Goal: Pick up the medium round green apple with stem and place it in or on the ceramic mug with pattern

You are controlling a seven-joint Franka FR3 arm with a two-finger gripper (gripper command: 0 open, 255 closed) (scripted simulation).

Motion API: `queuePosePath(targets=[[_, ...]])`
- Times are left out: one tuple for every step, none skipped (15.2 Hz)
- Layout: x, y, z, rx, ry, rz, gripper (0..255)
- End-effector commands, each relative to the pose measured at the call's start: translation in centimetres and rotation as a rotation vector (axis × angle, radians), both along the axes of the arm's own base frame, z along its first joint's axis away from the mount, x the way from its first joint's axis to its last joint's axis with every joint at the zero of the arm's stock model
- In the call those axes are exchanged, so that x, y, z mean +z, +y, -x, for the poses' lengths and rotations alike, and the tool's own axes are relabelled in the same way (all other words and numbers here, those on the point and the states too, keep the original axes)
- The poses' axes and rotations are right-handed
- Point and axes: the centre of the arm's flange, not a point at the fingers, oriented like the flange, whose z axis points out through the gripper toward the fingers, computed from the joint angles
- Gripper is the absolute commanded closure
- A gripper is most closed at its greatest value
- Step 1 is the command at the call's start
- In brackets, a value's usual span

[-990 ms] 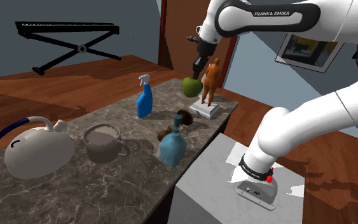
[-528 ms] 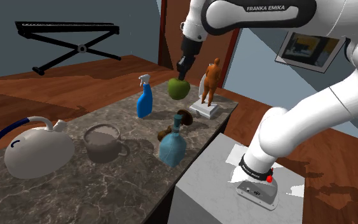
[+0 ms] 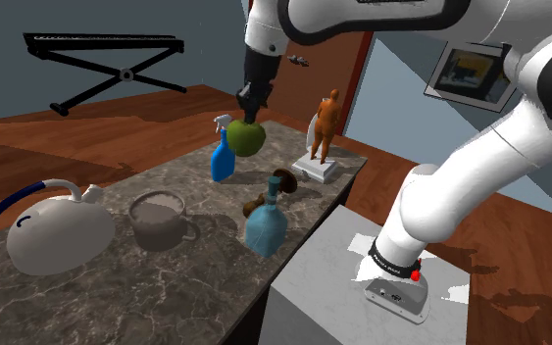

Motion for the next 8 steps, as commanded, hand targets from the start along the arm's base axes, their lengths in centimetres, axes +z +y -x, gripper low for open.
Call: queuePosePath(targets=[[0.2, 2.9, -0.8, -0.001, 0.0, -0.001, 255], [0.4, 4.2, -1.1, -0.001, 0.0, -0.001, 255], [0.6, 5.4, -1.4, -0.001, 0.0, -0.001, 255], [0.7, 6.7, -1.8, -0.001, 0.0, -0.001, 255], [0.9, 8.0, -2.1, -0.001, 0.0, -0.001, 255], [1.1, 9.2, -2.4, -0.001, 0.0, -0.001, 255], [1.2, 10.5, -2.7, -0.001, 0.0, -0.001, 255], [1.4, 11.8, -3.1, -0.001, 0.0, -0.001, 255]])
